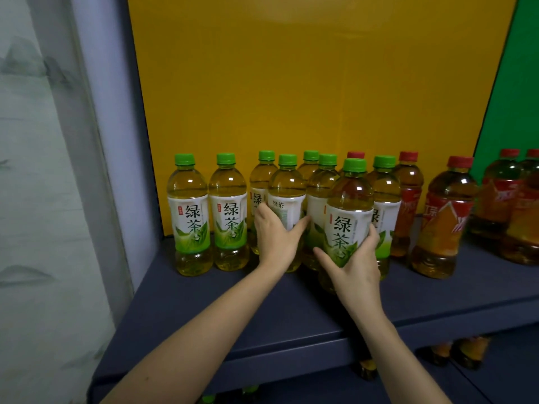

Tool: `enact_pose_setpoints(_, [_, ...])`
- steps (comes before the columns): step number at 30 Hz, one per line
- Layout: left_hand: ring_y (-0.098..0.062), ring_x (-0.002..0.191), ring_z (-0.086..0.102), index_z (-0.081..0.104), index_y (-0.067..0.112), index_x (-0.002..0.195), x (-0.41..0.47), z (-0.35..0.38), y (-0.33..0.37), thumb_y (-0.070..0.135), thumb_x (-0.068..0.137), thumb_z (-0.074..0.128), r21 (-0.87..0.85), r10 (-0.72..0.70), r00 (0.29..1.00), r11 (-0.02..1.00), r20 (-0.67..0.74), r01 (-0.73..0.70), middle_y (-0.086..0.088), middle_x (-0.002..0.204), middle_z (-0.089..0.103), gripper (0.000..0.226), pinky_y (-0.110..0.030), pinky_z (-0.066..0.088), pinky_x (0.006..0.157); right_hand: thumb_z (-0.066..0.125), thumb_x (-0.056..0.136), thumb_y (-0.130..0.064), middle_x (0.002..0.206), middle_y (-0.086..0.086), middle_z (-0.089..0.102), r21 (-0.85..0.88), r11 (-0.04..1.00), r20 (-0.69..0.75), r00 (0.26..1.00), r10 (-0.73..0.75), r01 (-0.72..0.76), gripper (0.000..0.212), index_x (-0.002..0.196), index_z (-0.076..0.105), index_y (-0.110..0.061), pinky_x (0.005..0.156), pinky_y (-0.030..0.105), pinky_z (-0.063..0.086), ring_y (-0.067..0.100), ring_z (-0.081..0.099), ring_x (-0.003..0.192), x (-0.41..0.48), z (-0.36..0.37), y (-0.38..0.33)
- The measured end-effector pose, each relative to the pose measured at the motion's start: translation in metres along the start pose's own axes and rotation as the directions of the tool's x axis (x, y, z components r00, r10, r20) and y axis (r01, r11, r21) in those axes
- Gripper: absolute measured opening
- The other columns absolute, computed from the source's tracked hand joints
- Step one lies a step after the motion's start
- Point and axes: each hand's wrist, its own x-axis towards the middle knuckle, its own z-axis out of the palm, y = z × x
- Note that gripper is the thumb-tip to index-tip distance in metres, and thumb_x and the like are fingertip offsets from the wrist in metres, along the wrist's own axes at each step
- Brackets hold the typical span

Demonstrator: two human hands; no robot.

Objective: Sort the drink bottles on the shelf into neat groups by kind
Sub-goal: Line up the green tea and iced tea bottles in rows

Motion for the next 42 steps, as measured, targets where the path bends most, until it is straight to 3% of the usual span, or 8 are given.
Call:
enact_pose_setpoints(5, [-0.024, 0.112, 0.048, 0.035, 0.003, 0.117, -0.001, -0.007, -0.001, 0.029, 0.074, 0.075, -0.032, 0.053, 0.998, 0.998, 0.037, -0.051, -0.011, 0.118, 0.049, 0.064, -0.027, 0.04, 0.085, 0.076, 0.074, -0.027, 0.14, 0.01, 0.041, 0.063, 0.998, -0.001, 1.0, -0.026, 0.026, 0.094, 0.142, 0.014, -0.01, 0.098, 0.038, 0.042, 0.024, 0.043, 0.126, 0.0, 0.0, 0.001])
enact_pose_setpoints(12, [-0.009, 0.119, 0.051, 0.034, 0.021, 0.129, -0.024, -0.062, -0.004, 0.023, 0.078, 0.072, -0.272, 0.126, 0.963, 0.96, 0.236, -0.059, 0.004, 0.129, 0.051, 0.064, -0.027, 0.047, 0.095, 0.076, 0.073, -0.023, 0.134, 0.005, 0.046, 0.2, 0.98, 0.067, 0.997, -0.033, 0.019, 0.09, 0.14, 0.017, -0.012, 0.095, 0.034, 0.045, 0.018, 0.048, 0.119, -0.004, -0.004, -0.002])
enact_pose_setpoints(16, [0.007, 0.1, 0.06, 0.038, 0.023, 0.128, -0.03, -0.106, -0.013, 0.004, 0.079, 0.067, -0.423, 0.111, 0.948, 0.906, 0.299, 0.027, 0.013, 0.115, 0.058, 0.06, -0.012, 0.051, 0.074, 0.074, 0.074, -0.023, 0.133, 0.002, 0.044, 0.283, 0.959, 0.158, 0.986, -0.057, 0.01, 0.09, 0.141, 0.015, -0.012, 0.094, 0.028, 0.042, 0.014, 0.045, 0.119, -0.011, 0.004, -0.015])
enact_pose_setpoints(22, [-0.007, 0.103, 0.064, 0.048, 0.024, 0.12, -0.017, -0.161, -0.041, 0.008, 0.069, 0.077, -0.401, 0.063, 0.94, 0.912, 0.336, 0.083, 0.004, 0.112, 0.067, 0.06, -0.02, 0.053, 0.079, 0.071, 0.077, -0.023, 0.131, -0.007, 0.042, 0.376, 0.926, 0.279, 0.95, -0.142, 0.028, 0.087, 0.141, 0.012, -0.014, 0.085, 0.002, 0.037, 0.004, 0.044, 0.118, -0.018, 0.037, -0.043])
enact_pose_setpoints(25, [-0.002, 0.096, 0.066, 0.05, 0.021, 0.114, -0.013, -0.179, -0.044, -0.005, 0.075, 0.067, -0.404, 0.053, 0.939, 0.91, 0.341, 0.095, 0.011, 0.099, 0.072, 0.05, -0.016, 0.052, 0.074, 0.07, 0.079, -0.024, 0.134, -0.007, 0.041, 0.422, 0.906, 0.35, 0.917, -0.19, 0.027, 0.087, 0.141, 0.009, -0.018, 0.092, 0.012, 0.04, 0.004, 0.043, 0.12, -0.021, 0.055, -0.058])
enact_pose_setpoints(29, [-0.014, 0.107, 0.064, 0.051, 0.02, 0.12, -0.008, -0.194, -0.047, 0.029, 0.053, 0.088, -0.399, 0.023, 0.912, 0.904, 0.409, 0.156, 0.004, 0.112, 0.069, 0.078, -0.022, 0.053, 0.08, 0.07, 0.078, -0.032, 0.142, -0.003, 0.037, 0.454, 0.89, 0.4, 0.886, -0.236, 0.032, 0.091, 0.142, 0.007, -0.024, 0.105, 0.04, 0.041, 0.011, 0.039, 0.129, -0.027, 0.075, -0.071])
enact_pose_setpoints(37, [-0.01, 0.108, 0.063, 0.051, 0.024, 0.119, -0.009, -0.201, -0.052, 0.035, 0.047, 0.089, -0.362, -0.025, 0.9, 0.91, 0.434, 0.2, 0.004, 0.114, 0.068, 0.083, -0.021, 0.052, 0.08, 0.067, 0.082, -0.024, 0.142, -0.004, 0.034, 0.459, 0.888, 0.457, 0.857, -0.238, 0.001, 0.086, 0.143, 0.006, -0.02, 0.109, 0.033, 0.036, 0.008, 0.035, 0.13, -0.032, 0.087, -0.077])
enact_pose_setpoints(42, [-0.005, 0.112, 0.057, 0.043, 0.035, 0.12, -0.027, -0.186, -0.063, 0.039, 0.047, 0.089, -0.111, -0.068, 0.959, 0.989, 0.276, 0.102, 0.014, 0.12, 0.058, 0.086, -0.028, 0.049, 0.093, 0.069, 0.079, -0.033, 0.139, -0.005, 0.03, 0.356, 0.933, 0.539, 0.803, -0.255, 0.057, 0.088, 0.144, 0.012, -0.019, 0.112, 0.032, 0.029, 0.008, 0.028, 0.133, -0.028, 0.08, -0.063])
